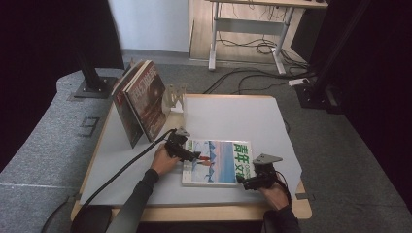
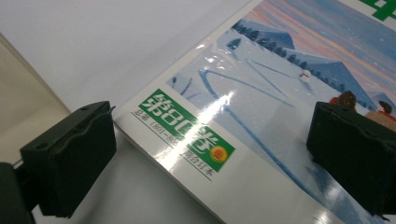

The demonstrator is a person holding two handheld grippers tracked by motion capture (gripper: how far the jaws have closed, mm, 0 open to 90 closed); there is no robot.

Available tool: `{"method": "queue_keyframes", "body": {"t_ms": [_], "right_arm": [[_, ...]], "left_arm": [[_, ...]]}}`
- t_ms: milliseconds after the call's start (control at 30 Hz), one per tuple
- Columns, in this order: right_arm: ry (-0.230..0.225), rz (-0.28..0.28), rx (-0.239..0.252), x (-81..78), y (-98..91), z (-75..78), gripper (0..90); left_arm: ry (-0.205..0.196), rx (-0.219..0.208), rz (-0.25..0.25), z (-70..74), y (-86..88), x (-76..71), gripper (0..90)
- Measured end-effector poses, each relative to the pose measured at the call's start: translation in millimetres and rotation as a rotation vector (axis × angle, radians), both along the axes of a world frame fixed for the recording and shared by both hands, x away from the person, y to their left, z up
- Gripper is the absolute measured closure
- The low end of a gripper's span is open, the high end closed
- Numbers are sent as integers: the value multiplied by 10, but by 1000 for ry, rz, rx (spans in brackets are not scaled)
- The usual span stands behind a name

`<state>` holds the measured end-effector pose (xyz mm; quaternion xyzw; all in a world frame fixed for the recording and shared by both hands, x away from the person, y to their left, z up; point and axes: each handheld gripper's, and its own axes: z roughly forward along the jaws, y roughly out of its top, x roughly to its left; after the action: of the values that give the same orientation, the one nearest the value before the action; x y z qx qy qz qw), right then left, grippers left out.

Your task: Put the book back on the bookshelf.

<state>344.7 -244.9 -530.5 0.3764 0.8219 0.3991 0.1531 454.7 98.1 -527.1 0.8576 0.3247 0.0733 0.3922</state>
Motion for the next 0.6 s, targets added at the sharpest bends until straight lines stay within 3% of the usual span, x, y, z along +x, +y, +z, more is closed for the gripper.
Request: {"method": "queue_keyframes", "body": {"t_ms": [133, 467, 600], "right_arm": [[3, 5, 8, -38, -13, -6, 0], [18, 21, 24, -121, -51, -18, 0], [21, 37, -10, -148, -47, -28, 0]], "left_arm": [[12, -15, 0, -14, -8, 43, 18], [18, -6, -2, -13, -78, 97, 9], [34, -12, -2, -19, -70, 109, 9]]}}
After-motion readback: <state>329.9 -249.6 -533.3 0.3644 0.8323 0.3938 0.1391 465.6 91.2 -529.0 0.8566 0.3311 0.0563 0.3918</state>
